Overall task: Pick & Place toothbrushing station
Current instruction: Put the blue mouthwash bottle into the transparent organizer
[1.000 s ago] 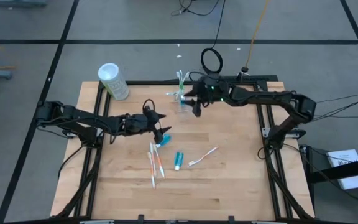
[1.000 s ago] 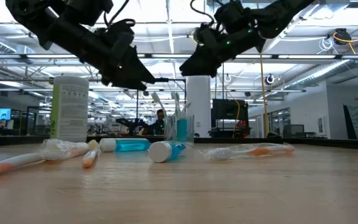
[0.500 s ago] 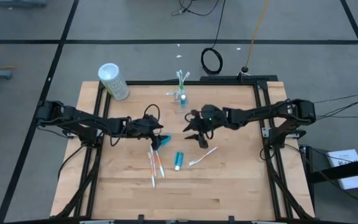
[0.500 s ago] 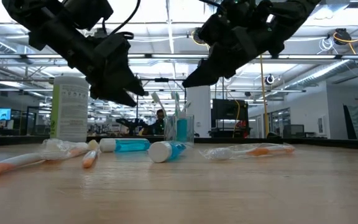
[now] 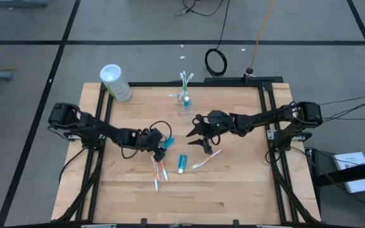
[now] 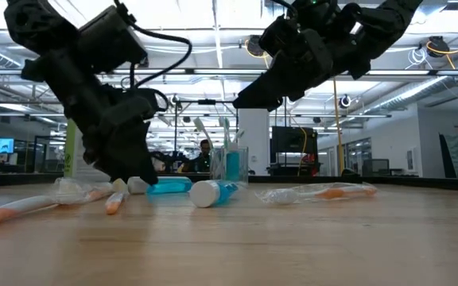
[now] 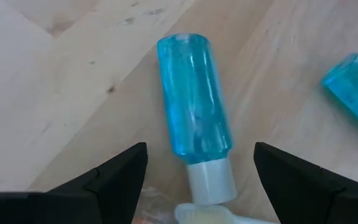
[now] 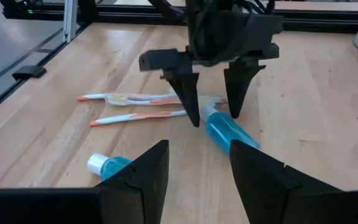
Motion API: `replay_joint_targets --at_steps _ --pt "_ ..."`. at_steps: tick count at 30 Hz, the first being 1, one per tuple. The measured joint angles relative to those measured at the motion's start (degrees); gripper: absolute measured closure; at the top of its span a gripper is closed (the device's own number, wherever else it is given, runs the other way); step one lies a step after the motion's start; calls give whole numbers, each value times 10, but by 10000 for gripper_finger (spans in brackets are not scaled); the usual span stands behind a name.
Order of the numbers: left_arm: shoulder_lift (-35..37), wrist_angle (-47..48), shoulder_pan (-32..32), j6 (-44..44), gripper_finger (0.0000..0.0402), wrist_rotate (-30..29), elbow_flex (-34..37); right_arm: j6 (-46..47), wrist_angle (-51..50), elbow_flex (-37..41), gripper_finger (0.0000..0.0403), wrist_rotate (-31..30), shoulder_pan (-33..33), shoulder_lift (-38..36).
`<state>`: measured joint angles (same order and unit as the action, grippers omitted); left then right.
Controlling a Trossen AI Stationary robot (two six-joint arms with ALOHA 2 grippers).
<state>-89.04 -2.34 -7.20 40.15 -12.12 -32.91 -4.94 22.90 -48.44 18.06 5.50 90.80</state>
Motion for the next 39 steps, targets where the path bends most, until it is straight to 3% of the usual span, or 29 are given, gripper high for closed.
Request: replay_joint_targets --at_steps 12,35,39 --pt "-24 35 -43 19 105 -18 -2 13 0 1 243 0 0 0" --pt "-20 57 -47 -11 298 -51 0 12 -1 1 243 0 0 0" --pt "-3 60 -41 -21 303 -29 0 12 -1 1 243 0 0 0"
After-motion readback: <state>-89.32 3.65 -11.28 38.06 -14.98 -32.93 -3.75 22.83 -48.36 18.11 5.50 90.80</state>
